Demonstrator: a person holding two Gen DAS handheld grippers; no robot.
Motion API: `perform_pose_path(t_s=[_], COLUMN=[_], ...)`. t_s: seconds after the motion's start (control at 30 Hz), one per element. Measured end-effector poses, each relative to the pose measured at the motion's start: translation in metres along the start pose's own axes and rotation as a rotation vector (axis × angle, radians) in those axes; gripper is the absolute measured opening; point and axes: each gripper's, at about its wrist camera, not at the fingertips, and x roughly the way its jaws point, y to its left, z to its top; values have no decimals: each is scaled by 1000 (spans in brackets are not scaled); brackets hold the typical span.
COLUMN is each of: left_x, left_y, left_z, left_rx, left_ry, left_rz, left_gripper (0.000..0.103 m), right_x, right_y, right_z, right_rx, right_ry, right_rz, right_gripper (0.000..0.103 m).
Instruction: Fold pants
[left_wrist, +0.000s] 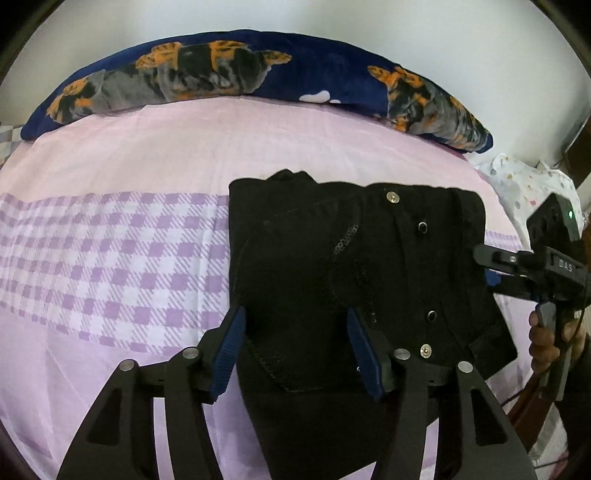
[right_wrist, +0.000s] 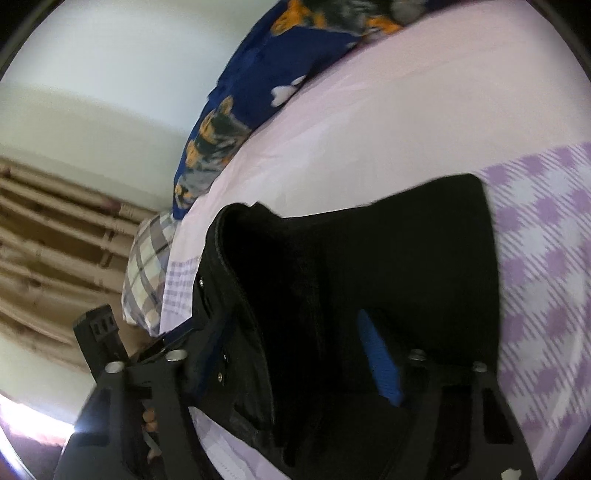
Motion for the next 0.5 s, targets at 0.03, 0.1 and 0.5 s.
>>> perform_pose_path(t_s=[0.03, 0.1, 0.5], left_x=[1, 4, 15], left_y=[-1, -2, 2], left_z=[-1, -2, 0], left_rx=[6, 13, -26], left_ry=[-1, 0, 18], left_rz=[6, 10, -1], left_gripper=[57, 59, 70], right_x=[6, 18, 32], right_y=[3, 7, 3], right_z=[1, 1, 7], right_rx=[-10, -23, 24], right_ry=[12, 29, 95], right_rz=[14, 35, 65], right_gripper=[46, 43, 35])
